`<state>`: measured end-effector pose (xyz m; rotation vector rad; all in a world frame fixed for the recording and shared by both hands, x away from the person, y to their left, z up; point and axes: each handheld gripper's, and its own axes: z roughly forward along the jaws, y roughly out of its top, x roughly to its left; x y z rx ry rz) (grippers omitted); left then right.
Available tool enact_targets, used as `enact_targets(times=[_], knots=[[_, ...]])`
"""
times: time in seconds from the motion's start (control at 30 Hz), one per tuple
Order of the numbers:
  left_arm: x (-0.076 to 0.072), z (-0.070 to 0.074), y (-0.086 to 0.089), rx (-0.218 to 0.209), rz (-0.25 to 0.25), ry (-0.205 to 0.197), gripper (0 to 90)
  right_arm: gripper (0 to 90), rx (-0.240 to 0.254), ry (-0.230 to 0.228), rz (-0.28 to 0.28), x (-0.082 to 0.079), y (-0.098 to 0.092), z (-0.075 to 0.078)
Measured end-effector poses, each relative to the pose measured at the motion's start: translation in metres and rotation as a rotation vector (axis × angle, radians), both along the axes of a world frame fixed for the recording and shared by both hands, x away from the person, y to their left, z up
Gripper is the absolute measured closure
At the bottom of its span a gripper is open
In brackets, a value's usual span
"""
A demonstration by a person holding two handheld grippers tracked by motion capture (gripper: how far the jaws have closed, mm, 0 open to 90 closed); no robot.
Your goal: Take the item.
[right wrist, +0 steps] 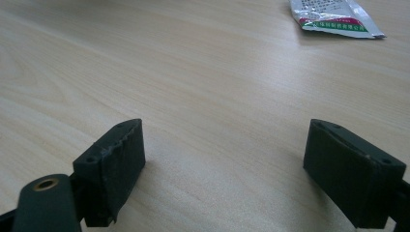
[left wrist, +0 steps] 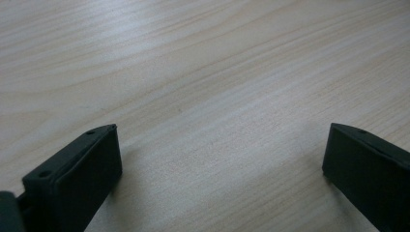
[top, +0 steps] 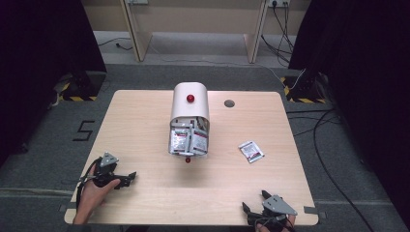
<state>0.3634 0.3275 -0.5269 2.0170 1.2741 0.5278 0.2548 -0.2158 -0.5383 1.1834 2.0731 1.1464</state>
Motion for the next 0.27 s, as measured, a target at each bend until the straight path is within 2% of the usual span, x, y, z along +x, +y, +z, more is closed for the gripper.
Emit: enact_targets(times=[0.27], knots=[[0.0000,0.0000,0.0000,0.000,-0.001,0.000,0.0,15.6,0.003,0.000,-0.001,0.0002,0.0003,-0.0001]])
